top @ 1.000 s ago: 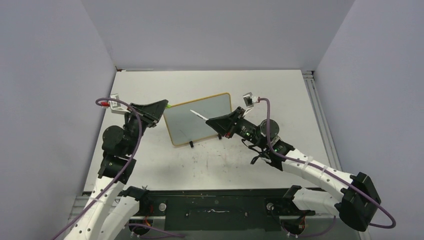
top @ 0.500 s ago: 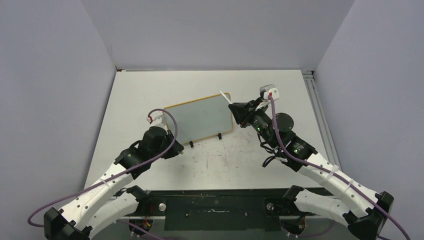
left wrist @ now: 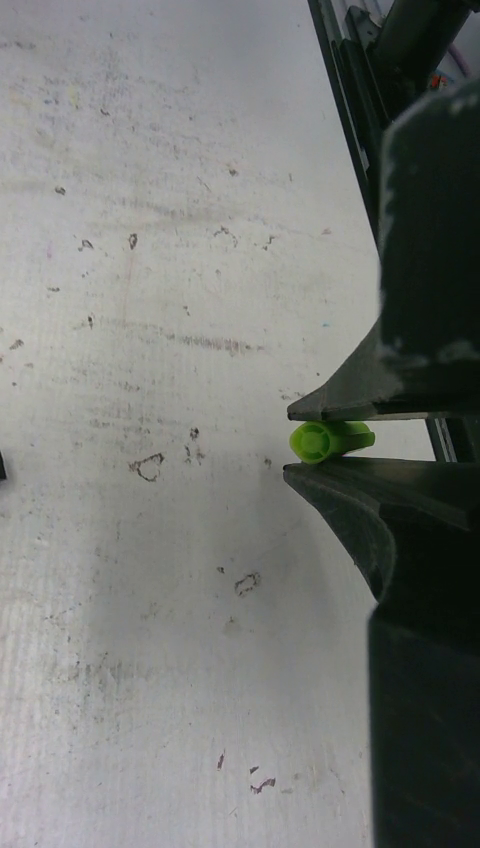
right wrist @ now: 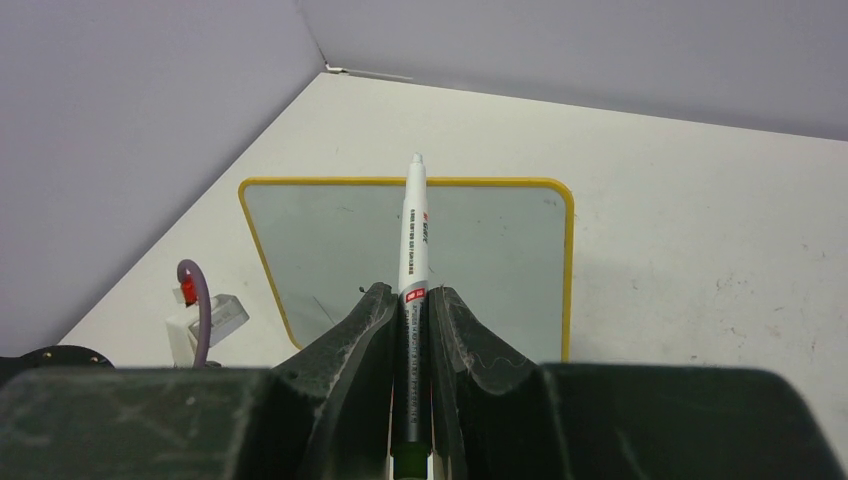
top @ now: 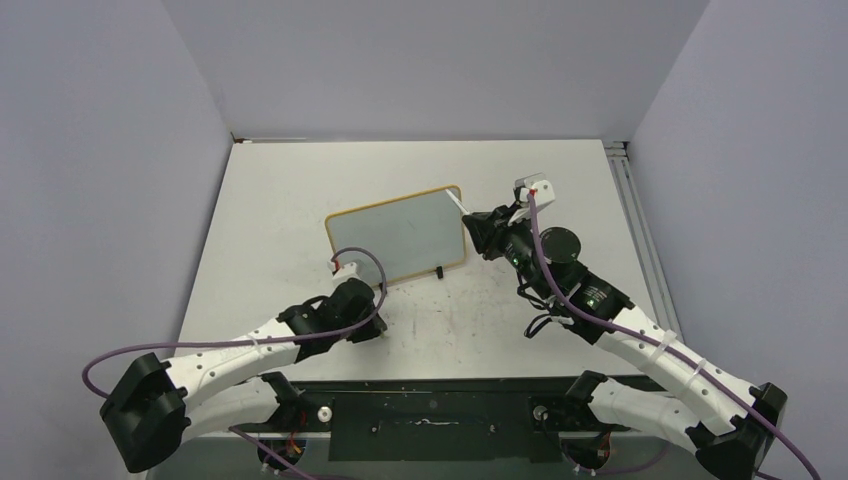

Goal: Write a sentence on the whiteboard
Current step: Place the pen cap at the center of the board.

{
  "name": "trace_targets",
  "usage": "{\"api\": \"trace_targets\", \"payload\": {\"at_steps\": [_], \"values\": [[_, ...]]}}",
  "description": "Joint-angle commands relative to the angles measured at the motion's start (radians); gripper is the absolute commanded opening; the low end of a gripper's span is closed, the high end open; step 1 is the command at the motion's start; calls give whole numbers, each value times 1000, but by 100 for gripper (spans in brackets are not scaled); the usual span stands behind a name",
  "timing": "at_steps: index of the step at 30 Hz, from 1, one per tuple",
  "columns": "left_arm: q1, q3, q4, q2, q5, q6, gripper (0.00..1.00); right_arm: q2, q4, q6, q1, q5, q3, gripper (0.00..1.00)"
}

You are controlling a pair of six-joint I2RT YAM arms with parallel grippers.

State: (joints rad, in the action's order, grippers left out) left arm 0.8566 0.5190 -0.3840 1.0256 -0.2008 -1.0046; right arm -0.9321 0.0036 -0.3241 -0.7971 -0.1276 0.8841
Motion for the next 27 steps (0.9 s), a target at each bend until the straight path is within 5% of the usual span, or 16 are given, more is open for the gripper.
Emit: {"api": "trace_targets", "payload": {"at_steps": [1, 19, 27], "values": [[2, -37, 111, 11, 17, -25, 3, 15, 21, 5, 4, -15, -6, 5], [-125, -147, 153, -74, 122, 39, 45, -9, 26, -25, 3, -4, 4, 5], [-330, 71, -96, -197, 213, 263, 85, 1, 49, -38, 3, -3, 0, 5]]}}
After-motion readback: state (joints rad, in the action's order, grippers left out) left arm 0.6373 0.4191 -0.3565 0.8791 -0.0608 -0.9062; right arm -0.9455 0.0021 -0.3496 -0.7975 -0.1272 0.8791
